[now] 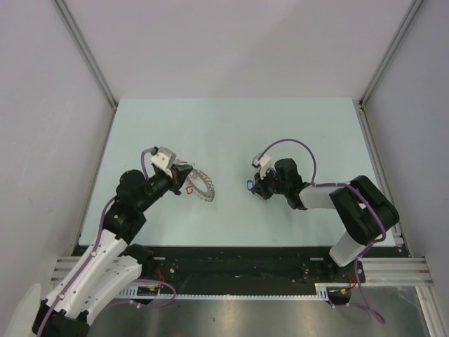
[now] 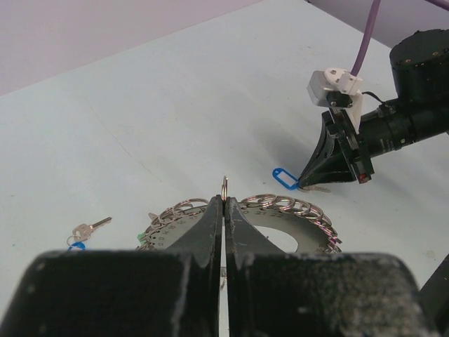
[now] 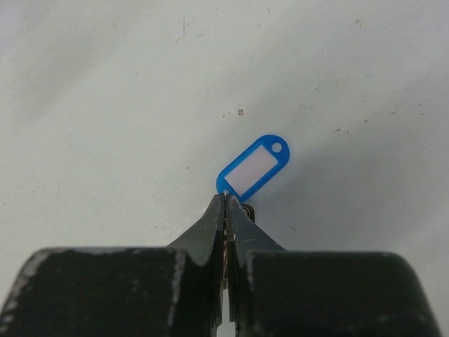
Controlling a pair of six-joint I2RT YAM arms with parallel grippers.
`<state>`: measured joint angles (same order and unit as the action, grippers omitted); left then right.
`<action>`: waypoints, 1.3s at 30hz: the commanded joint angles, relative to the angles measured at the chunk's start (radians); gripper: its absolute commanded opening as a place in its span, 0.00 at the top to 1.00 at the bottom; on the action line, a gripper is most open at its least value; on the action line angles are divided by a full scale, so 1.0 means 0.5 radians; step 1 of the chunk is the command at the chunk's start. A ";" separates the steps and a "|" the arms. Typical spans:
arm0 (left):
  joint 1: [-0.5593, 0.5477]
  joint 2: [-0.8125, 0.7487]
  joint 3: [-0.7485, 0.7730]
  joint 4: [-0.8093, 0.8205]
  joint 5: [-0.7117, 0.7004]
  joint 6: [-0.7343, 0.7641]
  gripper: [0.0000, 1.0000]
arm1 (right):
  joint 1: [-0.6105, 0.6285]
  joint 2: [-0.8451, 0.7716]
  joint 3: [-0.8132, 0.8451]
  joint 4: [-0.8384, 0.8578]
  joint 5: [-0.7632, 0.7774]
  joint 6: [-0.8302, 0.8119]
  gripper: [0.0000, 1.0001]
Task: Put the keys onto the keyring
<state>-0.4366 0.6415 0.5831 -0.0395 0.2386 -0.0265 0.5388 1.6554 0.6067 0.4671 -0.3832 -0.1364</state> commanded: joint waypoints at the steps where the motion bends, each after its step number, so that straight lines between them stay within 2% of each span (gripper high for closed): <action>1: -0.010 -0.025 0.018 0.137 0.063 0.001 1.00 | -0.004 -0.200 0.057 -0.084 -0.031 -0.052 1.00; 11: -0.010 -0.022 0.006 0.205 0.323 0.013 1.00 | 0.039 -0.746 0.118 -0.541 -0.089 -0.151 1.00; 22: -0.010 0.156 0.073 0.281 0.948 0.047 1.00 | 0.340 -1.163 0.391 -1.022 -0.099 -0.276 1.00; 29: -0.013 0.288 0.135 0.260 1.323 0.130 1.00 | 0.530 -1.234 0.511 -1.131 -0.096 -0.353 1.00; 39: -0.020 0.227 0.122 0.119 1.425 0.360 1.00 | 0.659 -1.225 0.557 -1.017 -0.148 -0.421 1.00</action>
<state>-0.4404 0.7853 0.5968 0.0082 0.8845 0.0834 0.8505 1.0580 0.8349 -0.0780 -0.4358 -0.3199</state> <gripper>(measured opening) 0.006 0.009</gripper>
